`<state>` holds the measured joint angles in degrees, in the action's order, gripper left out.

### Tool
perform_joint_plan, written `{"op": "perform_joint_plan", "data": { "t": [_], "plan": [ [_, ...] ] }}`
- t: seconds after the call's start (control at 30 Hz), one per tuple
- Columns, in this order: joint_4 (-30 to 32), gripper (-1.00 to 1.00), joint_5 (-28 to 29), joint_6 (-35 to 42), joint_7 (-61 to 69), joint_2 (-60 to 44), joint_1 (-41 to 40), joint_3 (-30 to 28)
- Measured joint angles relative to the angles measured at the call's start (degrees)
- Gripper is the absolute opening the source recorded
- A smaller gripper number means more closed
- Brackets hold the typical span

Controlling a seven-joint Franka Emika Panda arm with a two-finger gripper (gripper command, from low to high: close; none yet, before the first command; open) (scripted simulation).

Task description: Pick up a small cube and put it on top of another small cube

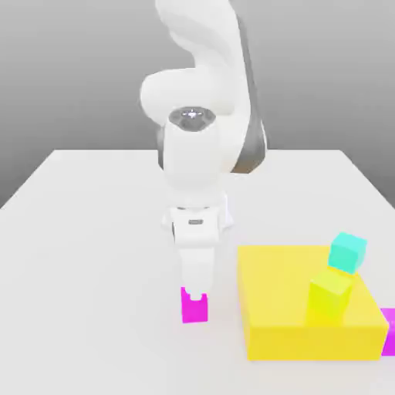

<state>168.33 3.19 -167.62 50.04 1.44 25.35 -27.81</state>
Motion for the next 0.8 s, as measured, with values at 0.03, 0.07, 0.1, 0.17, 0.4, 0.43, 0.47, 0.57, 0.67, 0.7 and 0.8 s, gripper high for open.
{"op": "perform_joint_plan", "data": {
  "t": [0.03,0.07,0.1,0.17,0.4,0.43,0.47,0.57,0.67,0.7,0.8],
  "plan": [
    [-0.3,0.00,-1.2,-0.4,1.0,-0.6,0.2,0.1],
    [-0.6,0.00,-2.4,-0.8,2.0,-1.2,0.4,0.1],
    [-0.8,0.00,-3.8,-1.2,3.0,-1.8,0.4,0.4],
    [-1.3,0.00,-6.9,-2.0,5.4,-3.2,0.4,1.2],
    [-2.8,0.00,-18.9,-5.3,14.3,-8.0,-3.9,8.4],
    [-3.0,0.00,-20.5,-5.9,15.5,-8.8,-5.0,9.9],
    [-3.1,0.00,-22.0,-6.4,16.6,-9.5,-6.2,11.5],
    [-3.5,0.00,-26.3,-8.1,19.7,-11.6,-9.7,16.3],
    [-3.6,0.00,-29.6,-10.0,21.9,-13.7,-13.8,21.4],
    [-3.6,0.00,-30.3,-10.7,22.4,-14.5,-15.3,23.1],
    [-3.4,0.00,-31.8,-12.8,23.1,-16.7,-19.6,28.1]
  ]
}}
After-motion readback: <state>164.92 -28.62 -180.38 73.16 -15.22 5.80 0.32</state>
